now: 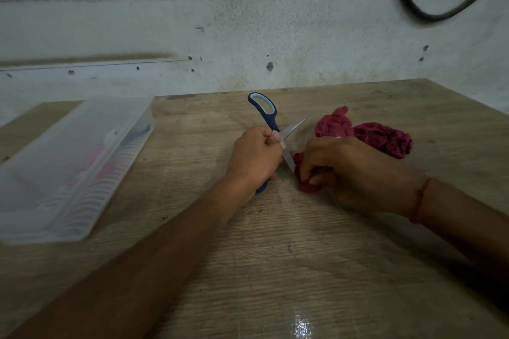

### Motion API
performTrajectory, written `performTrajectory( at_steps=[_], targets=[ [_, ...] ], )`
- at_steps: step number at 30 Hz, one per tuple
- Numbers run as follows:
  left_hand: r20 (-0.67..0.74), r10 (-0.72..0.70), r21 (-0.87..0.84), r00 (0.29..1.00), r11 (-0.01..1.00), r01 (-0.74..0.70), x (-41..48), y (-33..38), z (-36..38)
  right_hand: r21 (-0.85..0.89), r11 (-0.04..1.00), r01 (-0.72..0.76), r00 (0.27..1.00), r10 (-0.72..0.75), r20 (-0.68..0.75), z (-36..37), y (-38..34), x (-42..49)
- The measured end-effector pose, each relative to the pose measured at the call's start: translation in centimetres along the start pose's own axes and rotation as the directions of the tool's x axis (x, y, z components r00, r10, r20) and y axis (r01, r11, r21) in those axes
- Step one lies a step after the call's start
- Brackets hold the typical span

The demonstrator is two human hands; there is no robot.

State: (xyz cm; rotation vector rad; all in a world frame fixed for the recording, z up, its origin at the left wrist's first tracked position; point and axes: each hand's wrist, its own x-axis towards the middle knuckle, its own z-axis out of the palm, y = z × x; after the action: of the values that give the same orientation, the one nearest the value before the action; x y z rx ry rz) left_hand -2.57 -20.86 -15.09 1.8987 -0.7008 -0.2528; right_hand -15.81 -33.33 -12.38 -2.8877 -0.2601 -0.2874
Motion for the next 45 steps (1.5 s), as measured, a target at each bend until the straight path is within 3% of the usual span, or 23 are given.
performTrajectory(
  at_steps=[2,7,15,22,28,34,41,45],
  targets=[
    [0.002,-0.001,-0.004,1.0,1.0,0.001,0.0,0.0,0.0,-0.007,1.0,-0.013,1.0,0.013,0.004,-0.1,0.1,0.1],
    [0.005,-0.018,-0.008,1.0,1.0,0.018,0.1,-0.1,0.1,-0.043,0.997,-0.064,0.977,0.054,-0.207,1.2,0.5,2.6],
    [0.007,-0.007,-0.013,1.0,1.0,0.007,0.2,-0.3,0.1,-0.019,1.0,0.022,1.0,-0.022,-0.001,0.3,0.1,-0.4],
    [-0.007,-0.046,-0.061,0.999,0.997,0.045,0.3,-0.3,0.2,-0.042,0.998,-0.055,0.976,0.045,-0.215,1.3,0.7,3.3],
    [-0.006,-0.011,-0.032,1.0,0.999,0.01,0.3,-0.5,0.2,0.018,1.0,-0.022,1.0,0.022,-0.011,0.3,0.3,0.1],
    [0.001,-0.053,-0.068,0.999,0.996,0.053,0.4,-0.3,0.3,-0.005,0.998,-0.07,0.967,0.067,-0.247,1.3,0.8,3.6],
    [-0.001,-0.044,-0.078,0.999,0.996,0.044,0.4,-0.4,0.3,0.039,0.998,-0.039,0.999,0.041,-0.032,0.2,0.1,0.2],
    [0.018,-0.069,-0.104,0.997,0.992,0.07,0.4,-0.3,0.3,0.047,0.993,-0.107,0.972,0.115,-0.203,0.9,0.1,2.6]
  ],
)
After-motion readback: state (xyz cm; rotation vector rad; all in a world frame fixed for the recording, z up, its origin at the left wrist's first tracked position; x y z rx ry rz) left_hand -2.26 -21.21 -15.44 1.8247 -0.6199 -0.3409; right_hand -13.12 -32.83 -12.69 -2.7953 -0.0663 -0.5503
